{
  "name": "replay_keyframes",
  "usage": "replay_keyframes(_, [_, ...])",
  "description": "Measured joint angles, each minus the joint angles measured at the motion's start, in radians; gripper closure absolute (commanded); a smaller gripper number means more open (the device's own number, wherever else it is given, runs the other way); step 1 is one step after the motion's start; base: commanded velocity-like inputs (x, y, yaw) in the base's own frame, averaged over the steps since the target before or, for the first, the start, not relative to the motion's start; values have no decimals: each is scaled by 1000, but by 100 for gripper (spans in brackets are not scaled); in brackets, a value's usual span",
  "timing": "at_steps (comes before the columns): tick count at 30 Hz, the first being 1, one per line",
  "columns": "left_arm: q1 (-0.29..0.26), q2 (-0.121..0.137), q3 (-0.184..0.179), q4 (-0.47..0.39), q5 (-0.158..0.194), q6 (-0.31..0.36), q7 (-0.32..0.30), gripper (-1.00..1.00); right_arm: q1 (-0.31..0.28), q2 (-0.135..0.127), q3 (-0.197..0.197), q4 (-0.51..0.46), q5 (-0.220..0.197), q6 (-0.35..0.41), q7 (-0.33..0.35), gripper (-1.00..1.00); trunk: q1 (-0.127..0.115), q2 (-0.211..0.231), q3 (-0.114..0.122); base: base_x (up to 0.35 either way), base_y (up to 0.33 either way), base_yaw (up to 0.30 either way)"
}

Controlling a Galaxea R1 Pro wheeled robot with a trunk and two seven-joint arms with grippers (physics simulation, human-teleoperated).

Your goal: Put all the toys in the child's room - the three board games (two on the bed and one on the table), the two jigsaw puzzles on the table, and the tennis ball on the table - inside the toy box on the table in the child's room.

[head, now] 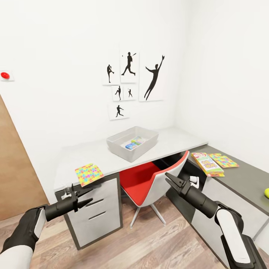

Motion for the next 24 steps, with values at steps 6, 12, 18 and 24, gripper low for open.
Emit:
replay_keyframes(6, [0,2,59,0,0,0,0,-100,0,0,0,0,0,-2,-2,-100,0,0,0,9,0,0])
replay_keyframes(12, [0,2,81,0,0,-1,0,-100,0,0,0,0,0,-2,-2,-100,0,0,0,84,0,0])
replay_keyframes(18, [0,2,85,0,-1,0,0,-100,0,-1,-1,1,-1,1,2,-100,0,0,0,170,0,0])
replay_keyframes(24, [0,1,86,0,-2,-1,1,-100,0,-2,-1,1,-2,2,3,-100,0,0,0,28,0,0])
